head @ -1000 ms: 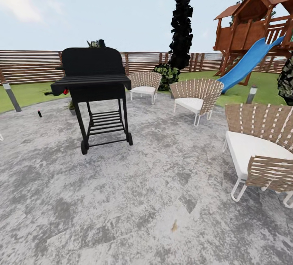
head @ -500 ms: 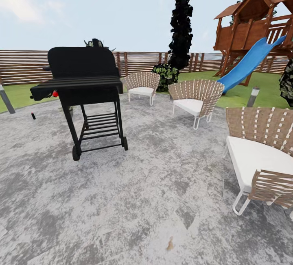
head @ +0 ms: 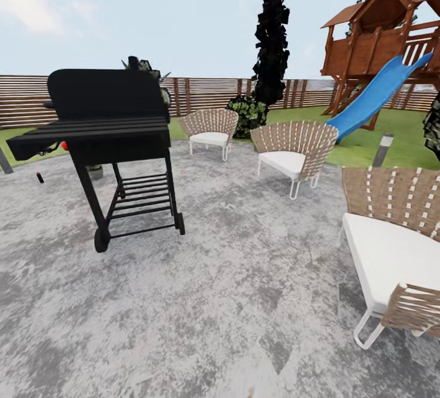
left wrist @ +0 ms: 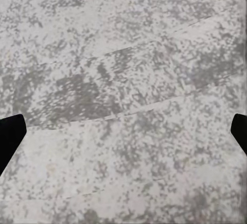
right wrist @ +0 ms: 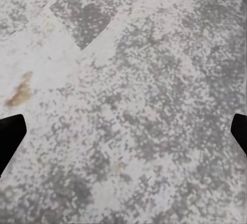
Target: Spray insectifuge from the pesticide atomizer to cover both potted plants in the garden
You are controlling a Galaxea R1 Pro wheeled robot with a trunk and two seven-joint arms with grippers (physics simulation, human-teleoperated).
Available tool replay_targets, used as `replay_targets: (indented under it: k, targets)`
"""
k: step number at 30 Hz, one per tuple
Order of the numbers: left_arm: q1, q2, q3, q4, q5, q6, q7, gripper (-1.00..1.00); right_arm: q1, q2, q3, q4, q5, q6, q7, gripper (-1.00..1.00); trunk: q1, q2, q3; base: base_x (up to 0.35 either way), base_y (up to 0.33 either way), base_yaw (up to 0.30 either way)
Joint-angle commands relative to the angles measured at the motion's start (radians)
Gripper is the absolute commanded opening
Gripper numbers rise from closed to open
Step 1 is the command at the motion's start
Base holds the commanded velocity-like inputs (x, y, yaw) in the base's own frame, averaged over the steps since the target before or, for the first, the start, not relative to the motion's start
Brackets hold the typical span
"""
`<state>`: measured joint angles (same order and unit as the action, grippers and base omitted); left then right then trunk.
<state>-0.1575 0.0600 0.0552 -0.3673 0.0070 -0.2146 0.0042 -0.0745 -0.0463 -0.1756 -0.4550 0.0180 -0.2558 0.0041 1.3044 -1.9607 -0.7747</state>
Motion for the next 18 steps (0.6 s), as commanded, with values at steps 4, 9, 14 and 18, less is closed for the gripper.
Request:
replay_targets:
  k: [4, 9, 14, 18]
  targets:
    - [-0.001, 0.000, 0.002, 0.001, 0.001, -0.003, 0.000, 1.00, -0.001, 0.000, -0.002, 0.001, 0.002, -0.003, 0.000, 1.00, 0.000, 0.000, -0.001, 0.320, -0.126, 0.000]
    - [-0.001, 0.000, 0.002, 0.001, 0.001, -0.003, 0.000, 1.00, -0.001, 0.000, -0.002, 0.002, 0.002, -0.003, 0.000, 1.00, 0.000, 0.000, -0.001, 0.330, -0.074, 0.000]
    - [-0.001, 0.000, 0.002, 0.001, 0.001, -0.003, 0.000, 1.00, -0.001, 0.000, -0.003, 0.001, 0.002, -0.003, 0.000, 1.00, 0.000, 0.000, -0.001, 0.338, -0.010, 0.000]
    - [-0.001, 0.000, 0.002, 0.001, 0.001, -0.003, 0.000, 1.00, -0.001, 0.000, -0.003, 0.001, 0.002, -0.003, 0.000, 1.00, 0.000, 0.000, -0.001, 0.339, -0.002, 0.000]
